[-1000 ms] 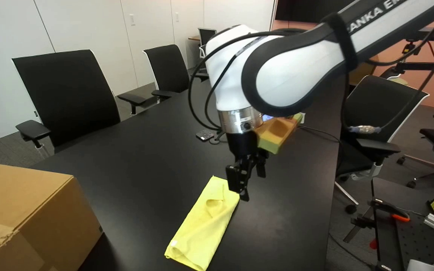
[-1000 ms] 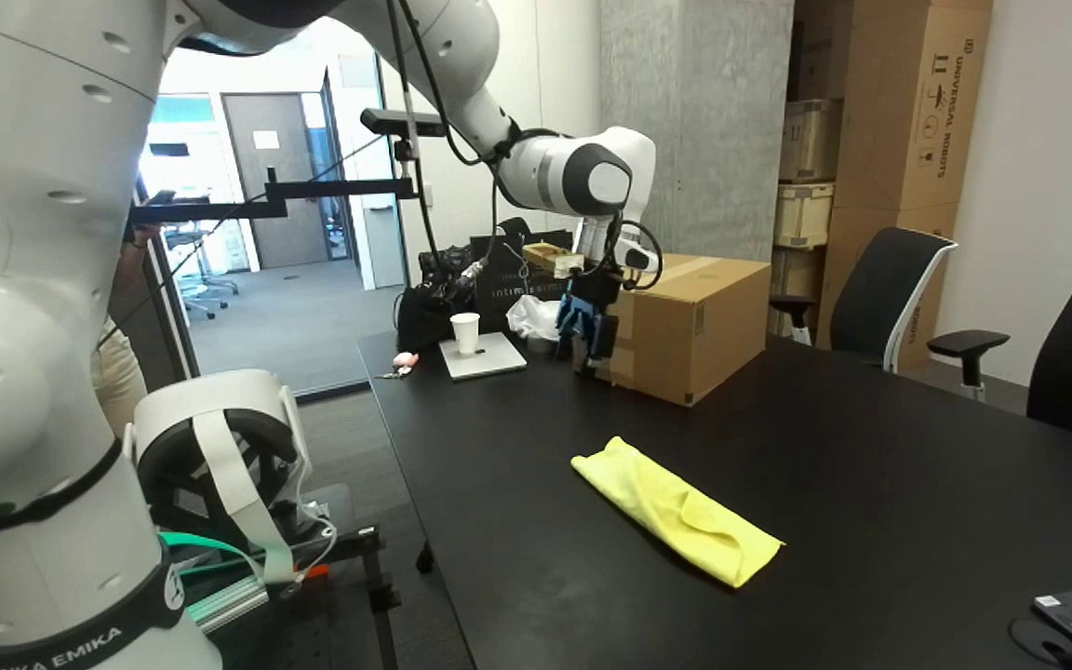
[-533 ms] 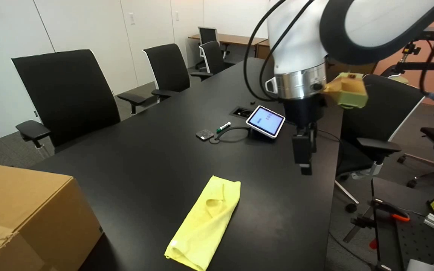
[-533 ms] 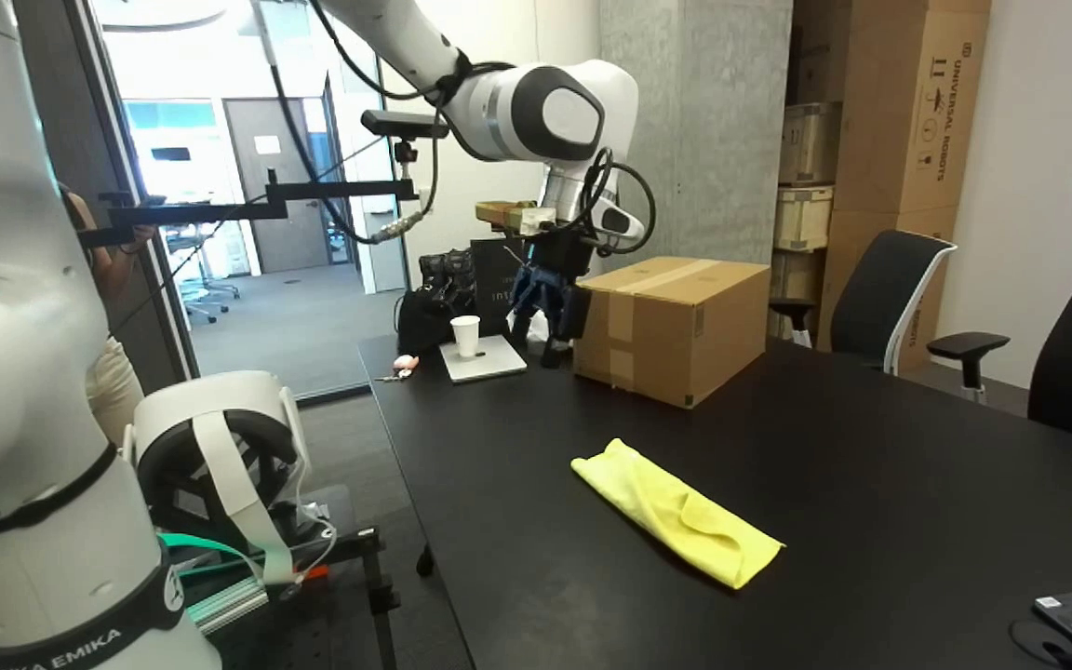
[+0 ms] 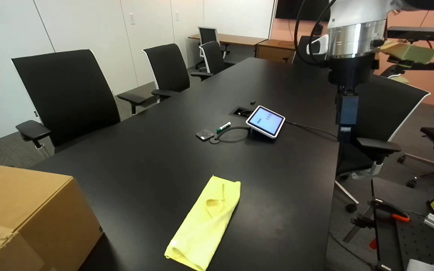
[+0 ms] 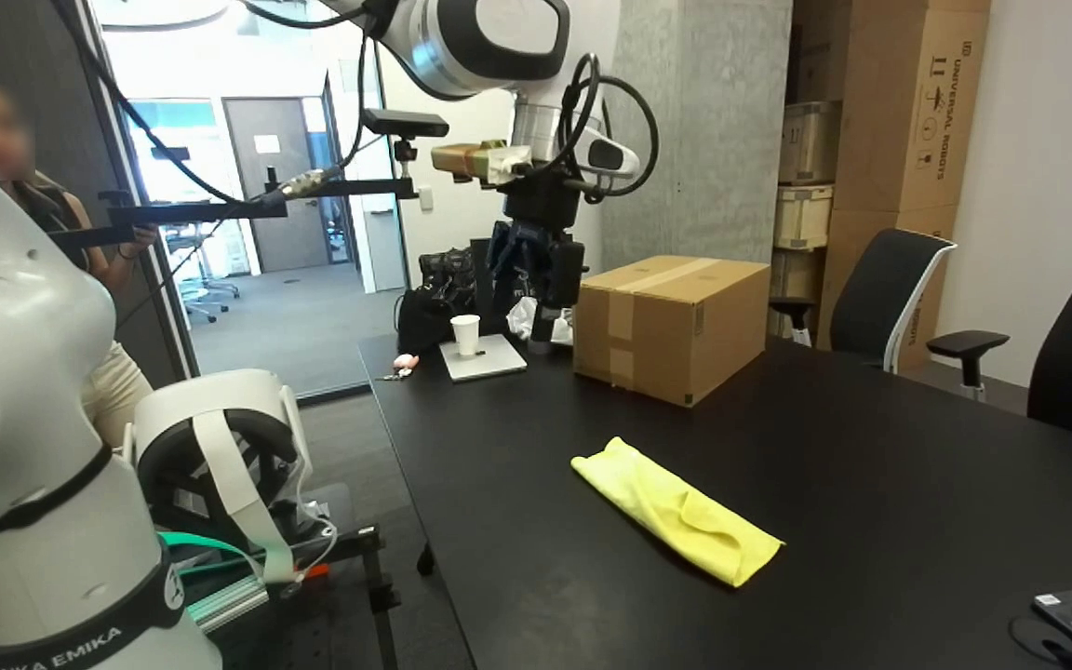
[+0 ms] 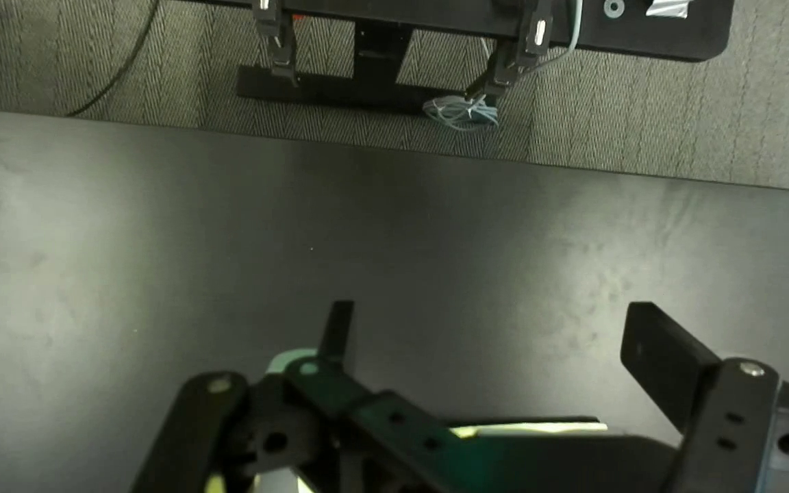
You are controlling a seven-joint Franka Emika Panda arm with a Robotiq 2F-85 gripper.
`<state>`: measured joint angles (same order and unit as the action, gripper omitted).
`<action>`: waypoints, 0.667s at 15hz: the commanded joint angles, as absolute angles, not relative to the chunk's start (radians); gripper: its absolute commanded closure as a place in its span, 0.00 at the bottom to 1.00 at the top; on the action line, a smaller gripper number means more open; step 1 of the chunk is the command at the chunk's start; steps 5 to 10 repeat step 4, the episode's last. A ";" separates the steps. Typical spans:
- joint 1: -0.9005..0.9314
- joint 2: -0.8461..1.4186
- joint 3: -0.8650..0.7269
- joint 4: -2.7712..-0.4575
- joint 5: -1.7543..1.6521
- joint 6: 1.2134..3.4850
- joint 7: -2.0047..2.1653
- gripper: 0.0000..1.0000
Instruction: Fold the cloth
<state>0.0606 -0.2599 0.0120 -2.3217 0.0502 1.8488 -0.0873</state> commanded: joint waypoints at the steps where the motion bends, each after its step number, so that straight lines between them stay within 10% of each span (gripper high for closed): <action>1: 0.051 -0.273 0.007 -2.325 0.057 1.855 -0.104 0.00; 10: 0.049 -0.284 -0.003 -2.330 0.060 1.864 -0.118 0.00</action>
